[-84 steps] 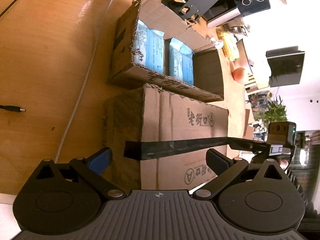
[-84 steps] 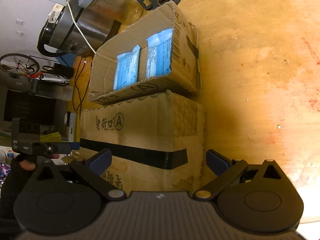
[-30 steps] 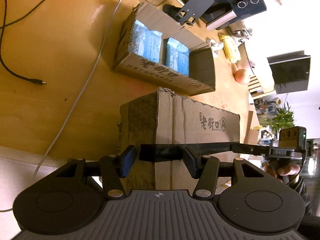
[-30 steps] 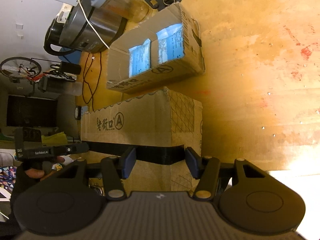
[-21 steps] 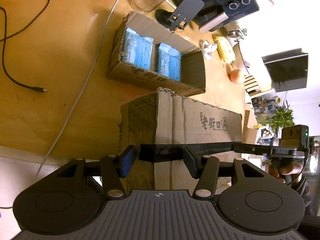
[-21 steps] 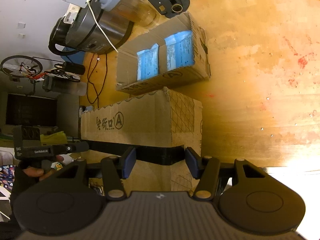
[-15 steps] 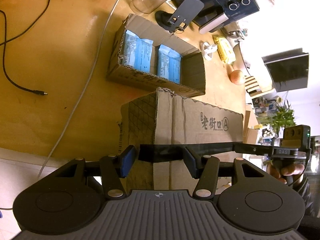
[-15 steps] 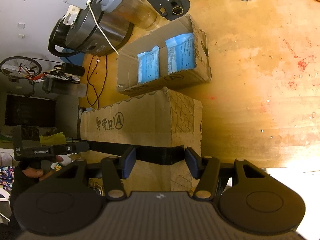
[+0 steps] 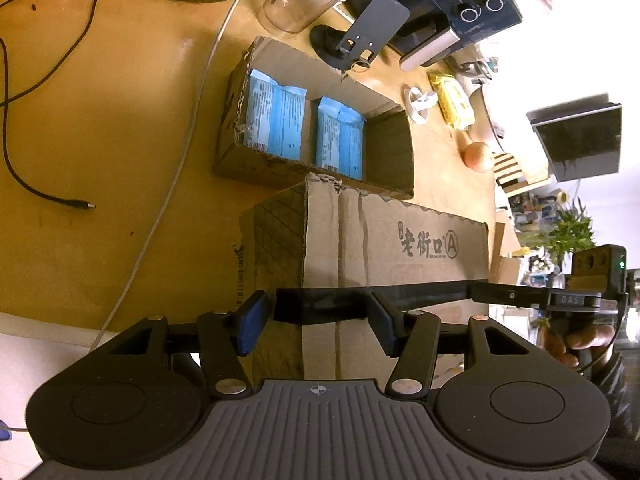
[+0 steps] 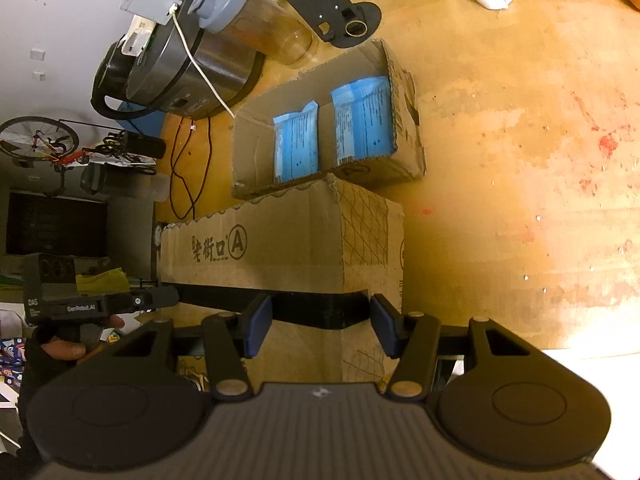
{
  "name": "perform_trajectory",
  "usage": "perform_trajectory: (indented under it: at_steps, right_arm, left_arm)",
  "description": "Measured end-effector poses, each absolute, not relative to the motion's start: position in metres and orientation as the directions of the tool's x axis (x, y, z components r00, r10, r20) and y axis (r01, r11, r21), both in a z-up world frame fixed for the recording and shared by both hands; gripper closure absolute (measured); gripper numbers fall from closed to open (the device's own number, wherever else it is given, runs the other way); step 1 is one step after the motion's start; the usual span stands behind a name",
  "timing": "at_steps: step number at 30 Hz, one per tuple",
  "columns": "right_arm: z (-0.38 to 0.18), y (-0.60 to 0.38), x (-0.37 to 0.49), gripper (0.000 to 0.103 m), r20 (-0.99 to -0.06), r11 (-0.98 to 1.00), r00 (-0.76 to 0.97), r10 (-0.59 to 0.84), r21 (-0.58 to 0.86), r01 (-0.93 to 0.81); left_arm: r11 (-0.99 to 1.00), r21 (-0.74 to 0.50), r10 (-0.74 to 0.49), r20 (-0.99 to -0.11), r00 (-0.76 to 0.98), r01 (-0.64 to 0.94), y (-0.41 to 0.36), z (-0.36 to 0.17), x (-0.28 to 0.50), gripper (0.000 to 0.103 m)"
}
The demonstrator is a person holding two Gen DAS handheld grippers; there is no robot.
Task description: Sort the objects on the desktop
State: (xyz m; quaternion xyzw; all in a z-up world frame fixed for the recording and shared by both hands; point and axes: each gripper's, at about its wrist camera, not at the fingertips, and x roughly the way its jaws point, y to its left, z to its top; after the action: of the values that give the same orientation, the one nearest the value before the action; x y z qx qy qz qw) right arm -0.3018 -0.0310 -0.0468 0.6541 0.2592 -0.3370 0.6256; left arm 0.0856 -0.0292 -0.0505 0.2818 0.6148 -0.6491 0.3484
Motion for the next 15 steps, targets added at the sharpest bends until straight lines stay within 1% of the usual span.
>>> perform_trajectory:
  at_steps: [15]
  right_arm:
    - [-0.037, -0.066, -0.300, 0.052, -0.767, -0.069, 0.632, -0.108, 0.640, 0.765]
  left_arm:
    - [-0.004, -0.602, -0.138, -0.790, -0.597, 0.798, -0.060, -0.040, 0.088, 0.050]
